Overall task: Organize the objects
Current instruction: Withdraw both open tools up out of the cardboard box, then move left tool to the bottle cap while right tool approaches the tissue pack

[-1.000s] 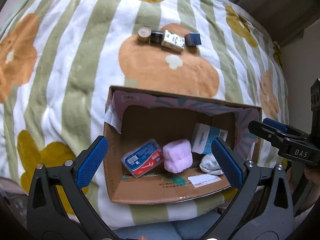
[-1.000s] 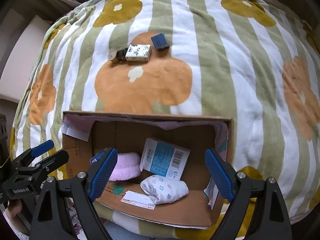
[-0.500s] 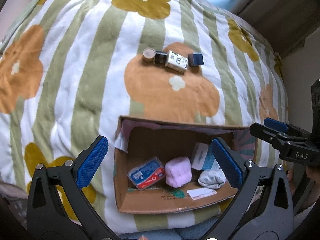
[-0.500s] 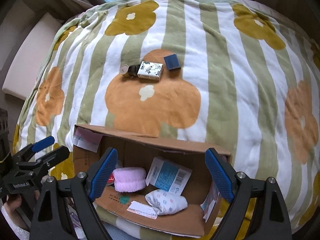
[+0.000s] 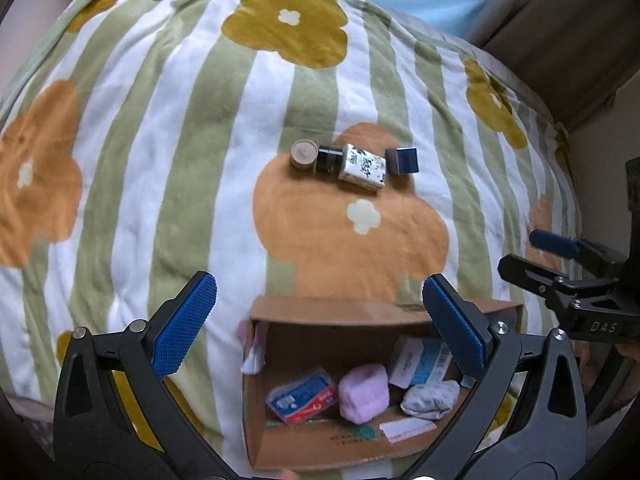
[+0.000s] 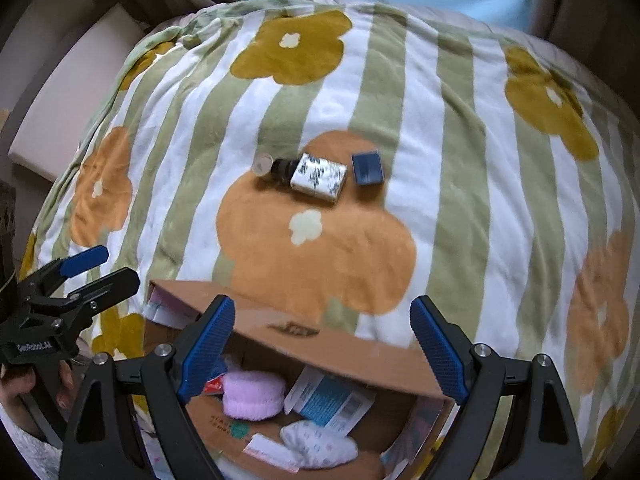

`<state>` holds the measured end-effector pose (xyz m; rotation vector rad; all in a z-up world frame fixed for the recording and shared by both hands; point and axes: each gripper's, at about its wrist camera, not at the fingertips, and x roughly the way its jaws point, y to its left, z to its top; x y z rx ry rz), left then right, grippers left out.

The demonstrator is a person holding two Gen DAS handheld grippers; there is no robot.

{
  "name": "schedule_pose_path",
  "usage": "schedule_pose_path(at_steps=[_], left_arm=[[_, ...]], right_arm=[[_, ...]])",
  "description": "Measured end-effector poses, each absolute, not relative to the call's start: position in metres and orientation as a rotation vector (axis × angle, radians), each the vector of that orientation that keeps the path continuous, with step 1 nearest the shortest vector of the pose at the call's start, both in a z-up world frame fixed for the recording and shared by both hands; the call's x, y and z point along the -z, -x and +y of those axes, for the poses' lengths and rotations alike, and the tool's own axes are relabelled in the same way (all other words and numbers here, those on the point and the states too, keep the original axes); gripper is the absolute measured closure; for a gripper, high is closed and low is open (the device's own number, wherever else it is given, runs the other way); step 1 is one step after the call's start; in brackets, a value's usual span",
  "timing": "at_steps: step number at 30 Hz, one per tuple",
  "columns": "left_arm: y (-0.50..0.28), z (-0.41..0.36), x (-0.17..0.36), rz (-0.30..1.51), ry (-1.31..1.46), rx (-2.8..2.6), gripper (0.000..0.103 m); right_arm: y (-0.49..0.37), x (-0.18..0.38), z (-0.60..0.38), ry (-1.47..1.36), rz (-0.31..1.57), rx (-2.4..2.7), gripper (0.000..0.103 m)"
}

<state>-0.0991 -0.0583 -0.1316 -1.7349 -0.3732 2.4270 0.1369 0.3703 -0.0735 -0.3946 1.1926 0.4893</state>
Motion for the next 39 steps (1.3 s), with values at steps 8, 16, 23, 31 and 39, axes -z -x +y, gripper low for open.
schedule_pose_path(at_steps=[8, 16, 23, 31, 39], left_arm=[[0.133, -0.055, 0.150, -0.280, 1.769, -2.409, 0.000], [0.167, -0.046, 0.169, -0.048, 1.716, -2.404, 0.000], [0.190, -0.041, 0.190, 0.130, 1.660, -2.349, 0.000], [0.216, -0.033, 0.221, 0.314, 1.583, -2.280, 0.003], [0.243, -0.016, 0.256, 0.601, 1.524, -2.170, 0.012]], right_arm=[[-0.162, 0.078, 0.393, 0.445, 1.148, -0.585, 0.016], [-0.192, 0.095, 0.413, 0.518, 1.141, -0.636, 0.016], [-0.208, 0.113, 0.432, 0.626, 1.092, -0.684, 0.016], [-0.236, 0.133, 0.440, 0.713, 1.070, -0.777, 0.016], [-0.257, 0.160, 0.448, 0.789, 1.032, -0.837, 0.016]])
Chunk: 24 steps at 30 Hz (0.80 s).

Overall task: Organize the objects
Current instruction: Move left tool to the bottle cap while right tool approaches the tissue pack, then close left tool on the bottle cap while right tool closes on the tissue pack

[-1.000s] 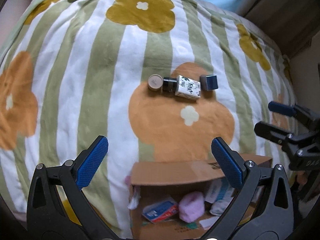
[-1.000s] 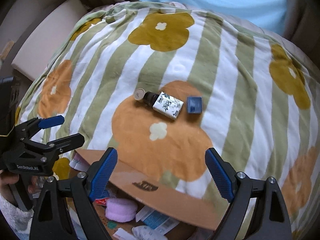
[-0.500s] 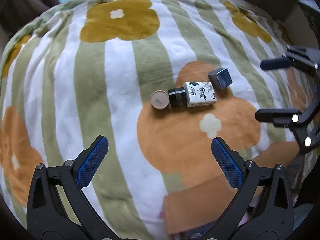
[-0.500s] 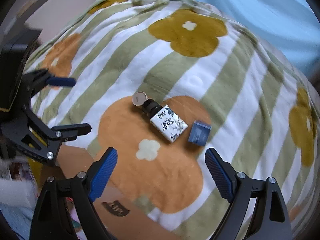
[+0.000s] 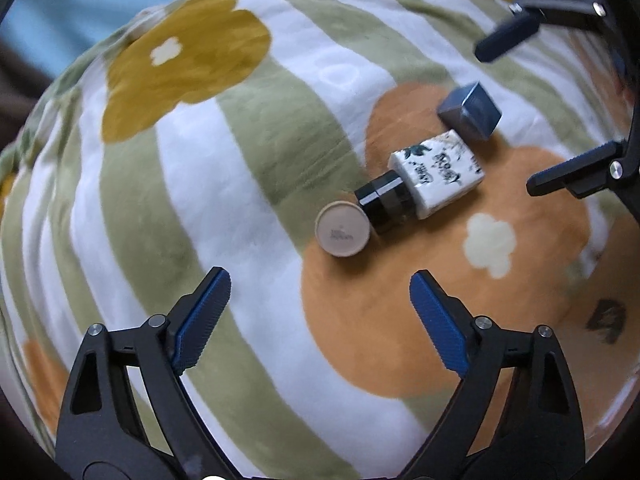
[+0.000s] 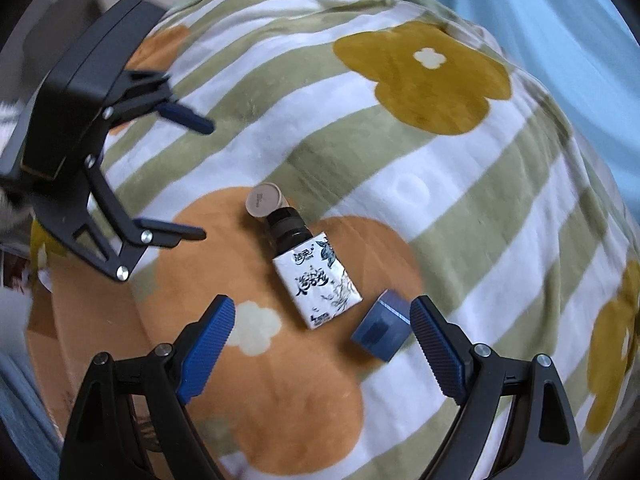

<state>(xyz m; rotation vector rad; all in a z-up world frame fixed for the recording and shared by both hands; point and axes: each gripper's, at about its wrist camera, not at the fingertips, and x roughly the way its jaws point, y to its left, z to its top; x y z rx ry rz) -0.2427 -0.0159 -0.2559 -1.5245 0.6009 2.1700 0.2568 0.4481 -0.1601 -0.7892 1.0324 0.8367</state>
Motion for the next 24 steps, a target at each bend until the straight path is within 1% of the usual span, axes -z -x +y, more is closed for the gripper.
schedule_pose_path(at_steps=[6, 9, 10, 11, 12, 14, 16, 19, 20, 24], left_arm=[[0.254, -0.002, 0.273, 0.770, 1.464, -2.083, 0.013], [0.256, 0.005, 0.277, 0.816, 1.428, -2.040, 0.017], [0.255, 0.008, 0.279, 0.832, 1.414, -2.024, 0.018], [0.255, 0.010, 0.281, 0.850, 1.402, -2.009, 0.019], [0.254, 0.012, 0.283, 0.868, 1.390, -1.991, 0.021], [0.253, 0.016, 0.286, 0.893, 1.372, -1.954, 0.028], [0.252, 0.018, 0.288, 0.915, 1.356, -1.927, 0.029], [0.253, 0.020, 0.291, 0.935, 1.345, -1.900, 0.034], [0.253, 0.020, 0.291, 0.938, 1.342, -1.892, 0.036], [0.251, 0.024, 0.293, 0.968, 1.315, -1.847, 0.040]], right_arm=[[-0.262, 0.186, 0.459, 0.889, 1.036, -0.867, 0.017], [-0.263, 0.197, 0.464, 0.920, 1.044, -0.882, 0.020], [-0.263, 0.200, 0.466, 0.931, 1.048, -0.887, 0.022], [-0.264, 0.204, 0.469, 0.784, 1.104, -0.747, 0.024], [-0.265, 0.206, 0.470, 0.791, 1.106, -0.751, 0.026], [-0.268, 0.212, 0.471, 0.796, 1.121, -0.756, 0.030], [-0.272, 0.217, 0.470, 0.798, 1.133, -0.758, 0.033], [-0.275, 0.220, 0.469, 0.793, 1.143, -0.754, 0.035], [-0.276, 0.221, 0.469, 0.732, 1.167, -0.699, 0.036], [-0.279, 0.224, 0.468, 0.720, 1.180, -0.705, 0.041]])
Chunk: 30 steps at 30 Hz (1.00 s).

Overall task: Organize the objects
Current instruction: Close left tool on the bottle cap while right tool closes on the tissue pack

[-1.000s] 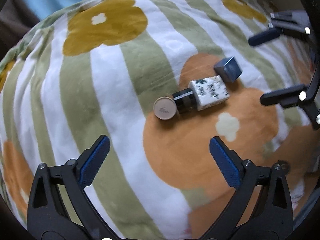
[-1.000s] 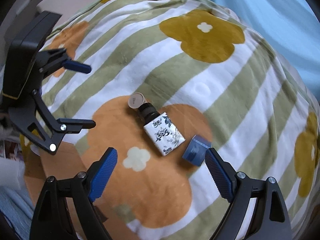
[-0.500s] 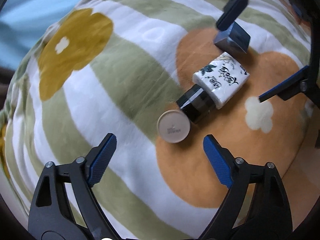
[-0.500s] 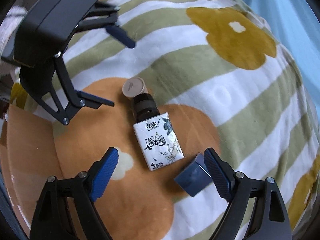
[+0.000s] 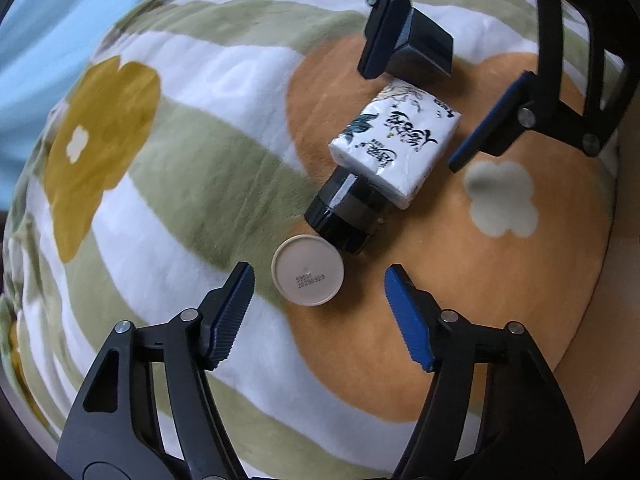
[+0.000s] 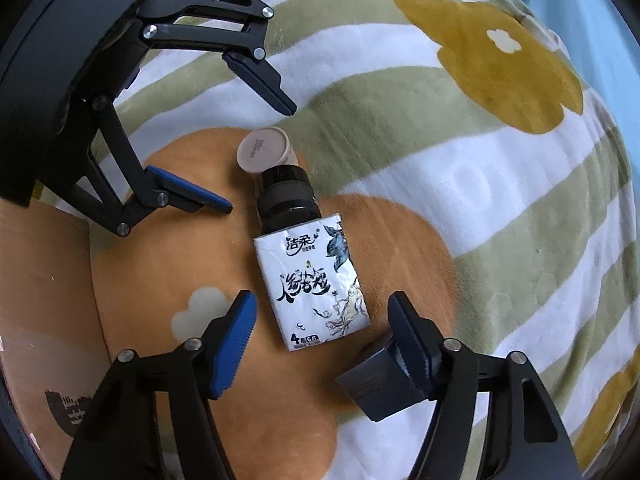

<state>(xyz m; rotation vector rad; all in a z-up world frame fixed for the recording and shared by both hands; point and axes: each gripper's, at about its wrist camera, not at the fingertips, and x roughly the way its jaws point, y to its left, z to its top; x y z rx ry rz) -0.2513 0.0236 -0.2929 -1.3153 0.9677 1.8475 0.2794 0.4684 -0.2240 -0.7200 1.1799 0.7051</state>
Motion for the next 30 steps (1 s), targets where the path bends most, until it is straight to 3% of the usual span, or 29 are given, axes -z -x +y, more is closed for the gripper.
schedule_pose_path(at_steps=[7, 12, 30], left_arm=[[0.252, 0.031, 0.298, 1.018, 1.277, -1.739, 0.052], [0.261, 0.030, 0.299, 1.000, 1.287, -1.711, 0.070], [0.256, 0.023, 0.292, 0.922, 1.339, -1.724, 0.073]], right_arm=[[-0.280, 0.229, 0.469, 0.703, 1.199, -0.722, 0.047], [-0.282, 0.229, 0.467, 0.689, 1.197, -0.715, 0.054], [-0.285, 0.216, 0.463, 0.547, 1.209, -0.615, 0.057]])
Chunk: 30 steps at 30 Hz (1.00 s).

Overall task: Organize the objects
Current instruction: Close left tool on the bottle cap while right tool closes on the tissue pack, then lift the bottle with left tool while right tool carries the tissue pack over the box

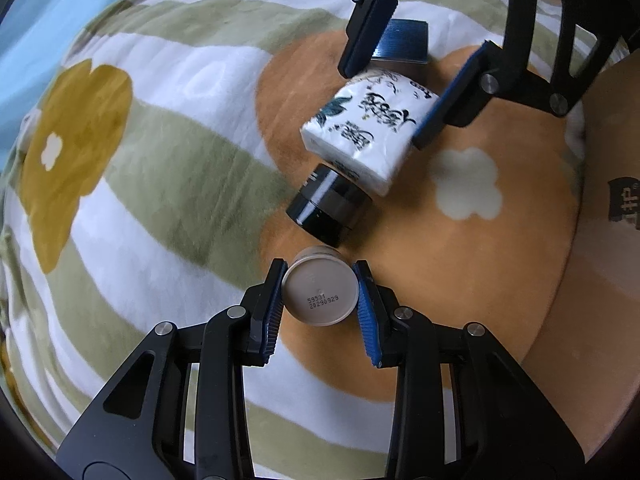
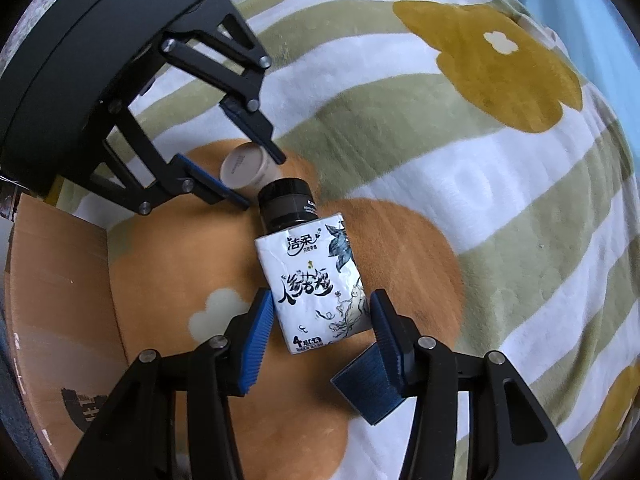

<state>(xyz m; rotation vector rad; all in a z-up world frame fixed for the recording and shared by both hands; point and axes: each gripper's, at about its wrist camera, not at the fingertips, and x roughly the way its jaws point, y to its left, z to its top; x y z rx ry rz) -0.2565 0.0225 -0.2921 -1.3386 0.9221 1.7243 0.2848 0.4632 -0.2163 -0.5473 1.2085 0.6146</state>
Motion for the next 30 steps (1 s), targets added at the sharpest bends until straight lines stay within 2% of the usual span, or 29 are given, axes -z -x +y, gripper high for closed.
schedule_pose_path(at_steps=[10, 17, 30], left_arm=[[0.253, 0.018, 0.263, 0.854, 1.370, -1.793, 0.073], [0.215, 0.010, 0.225, 0.872, 1.332, -1.828, 0.073], [0.153, 0.009, 0.167, 0.834, 1.300, -1.909, 0.073]], right_arm=[[-0.275, 0.190, 0.467, 0.525, 1.186, -0.579, 0.057], [-0.259, 0.164, 0.476, 0.525, 1.164, -0.548, 0.057], [-0.162, 0.108, 0.480, 0.509, 1.127, -0.488, 0.057]])
